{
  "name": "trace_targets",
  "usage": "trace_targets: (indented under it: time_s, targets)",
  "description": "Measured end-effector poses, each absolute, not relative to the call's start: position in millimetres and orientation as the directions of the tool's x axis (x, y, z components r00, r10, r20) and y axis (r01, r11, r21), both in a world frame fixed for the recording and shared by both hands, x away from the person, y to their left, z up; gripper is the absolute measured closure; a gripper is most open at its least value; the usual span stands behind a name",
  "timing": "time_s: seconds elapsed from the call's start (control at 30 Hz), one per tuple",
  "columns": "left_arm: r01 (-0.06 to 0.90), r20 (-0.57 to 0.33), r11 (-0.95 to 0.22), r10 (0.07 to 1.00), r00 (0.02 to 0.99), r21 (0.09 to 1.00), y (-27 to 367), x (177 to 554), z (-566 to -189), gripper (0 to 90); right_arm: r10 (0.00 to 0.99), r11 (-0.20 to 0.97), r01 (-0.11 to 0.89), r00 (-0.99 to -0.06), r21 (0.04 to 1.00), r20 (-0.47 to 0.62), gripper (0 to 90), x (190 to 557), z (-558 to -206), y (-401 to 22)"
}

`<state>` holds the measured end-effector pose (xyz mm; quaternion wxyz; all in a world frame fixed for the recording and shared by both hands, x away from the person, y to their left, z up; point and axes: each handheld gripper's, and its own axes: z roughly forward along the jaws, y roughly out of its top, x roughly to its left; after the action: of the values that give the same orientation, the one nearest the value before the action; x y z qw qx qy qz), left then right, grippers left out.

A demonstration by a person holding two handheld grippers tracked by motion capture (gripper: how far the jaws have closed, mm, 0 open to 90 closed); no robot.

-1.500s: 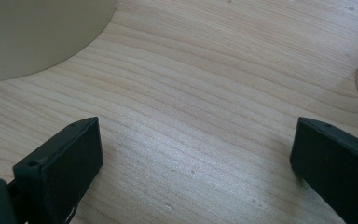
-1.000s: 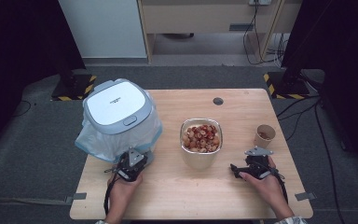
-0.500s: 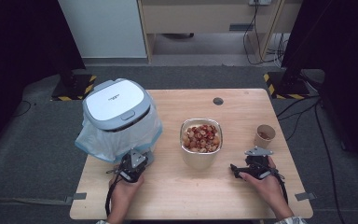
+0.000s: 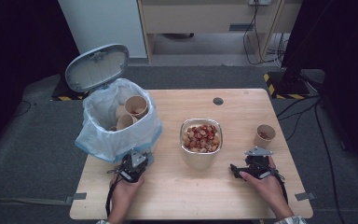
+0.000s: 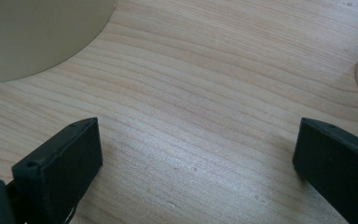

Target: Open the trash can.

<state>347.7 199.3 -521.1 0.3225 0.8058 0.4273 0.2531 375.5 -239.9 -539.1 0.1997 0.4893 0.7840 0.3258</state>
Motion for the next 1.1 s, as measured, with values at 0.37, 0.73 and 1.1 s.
trace_targets:
  time_s: [0.37,0.73,1.1]
  targets:
    - [0.523,0.134,-0.428,0.851,0.507,0.737,199.1,347.3,-520.9,89.5,0.897,0.305,0.606,-0.443,0.734,-0.007,4.8,371.4,-530.4,-238.7]
    - [0.521,0.136,-0.429,0.85,0.509,0.738,199.1,347.1,-521.1,89.5,0.913,0.288,0.61,-0.408,0.738,-0.019,6.0,369.8,-528.4,-243.8]
    - [0.522,0.13,-0.424,0.852,0.508,0.74,199.6,347.1,-521.3,89.5,0.932,0.24,0.605,-0.363,0.759,-0.005,4.2,364.6,-520.2,-252.0]
